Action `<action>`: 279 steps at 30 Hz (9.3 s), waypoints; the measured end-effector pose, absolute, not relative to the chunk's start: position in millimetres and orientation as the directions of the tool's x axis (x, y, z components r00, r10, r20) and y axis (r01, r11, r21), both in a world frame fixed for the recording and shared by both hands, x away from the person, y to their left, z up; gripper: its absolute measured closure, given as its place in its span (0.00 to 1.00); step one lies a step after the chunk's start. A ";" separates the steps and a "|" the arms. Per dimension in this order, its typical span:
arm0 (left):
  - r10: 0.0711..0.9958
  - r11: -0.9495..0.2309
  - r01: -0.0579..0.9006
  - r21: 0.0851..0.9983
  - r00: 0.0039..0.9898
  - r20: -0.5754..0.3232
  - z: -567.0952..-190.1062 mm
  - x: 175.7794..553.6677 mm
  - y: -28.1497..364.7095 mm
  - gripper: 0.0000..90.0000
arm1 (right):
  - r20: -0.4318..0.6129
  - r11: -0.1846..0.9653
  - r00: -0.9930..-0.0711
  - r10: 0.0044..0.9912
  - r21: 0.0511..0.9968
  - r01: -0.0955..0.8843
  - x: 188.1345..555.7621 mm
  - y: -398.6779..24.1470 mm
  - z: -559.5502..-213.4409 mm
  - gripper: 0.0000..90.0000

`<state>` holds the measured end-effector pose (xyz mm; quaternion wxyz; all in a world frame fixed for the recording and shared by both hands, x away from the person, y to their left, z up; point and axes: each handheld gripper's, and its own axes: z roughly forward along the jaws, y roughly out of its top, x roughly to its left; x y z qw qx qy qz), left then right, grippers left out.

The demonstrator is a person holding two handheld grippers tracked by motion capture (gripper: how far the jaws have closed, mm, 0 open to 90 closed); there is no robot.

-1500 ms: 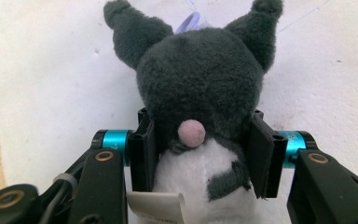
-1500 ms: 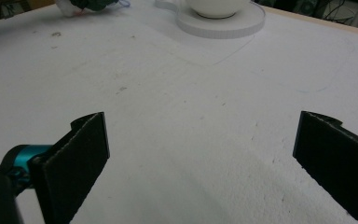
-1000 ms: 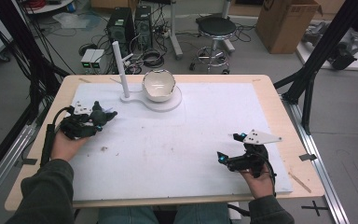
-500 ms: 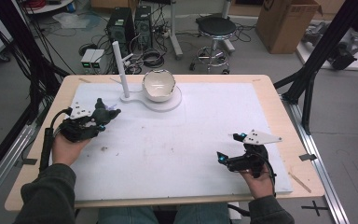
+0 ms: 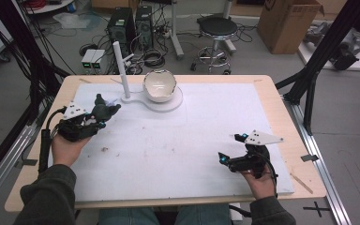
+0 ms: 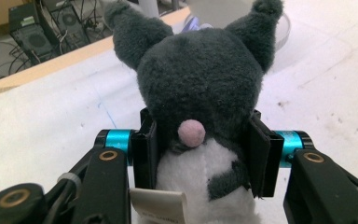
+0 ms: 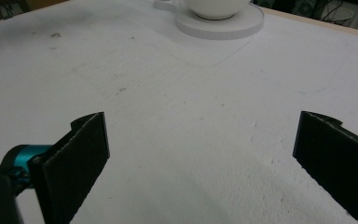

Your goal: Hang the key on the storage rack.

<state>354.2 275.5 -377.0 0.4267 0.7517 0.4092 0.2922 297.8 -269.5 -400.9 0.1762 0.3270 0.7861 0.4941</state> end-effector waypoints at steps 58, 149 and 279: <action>0.877 -0.209 0.308 0.928 0.479 0.038 -313.0 392.5 263.9 0.60 | 0.054 0.283 -0.739 0.672 0.903 0.323 296.9 -271.7 -398.0 0.03; 0.879 -0.314 0.402 0.860 0.467 0.103 -344.1 420.0 242.6 0.59 | 0.063 0.272 -0.747 0.661 0.908 0.317 296.9 -273.8 -397.4 0.03; 0.867 -0.222 0.387 0.895 0.498 0.000 -352.1 402.4 242.2 0.39 | 0.068 0.251 -0.721 0.690 0.911 0.326 301.9 -281.5 -400.1 0.03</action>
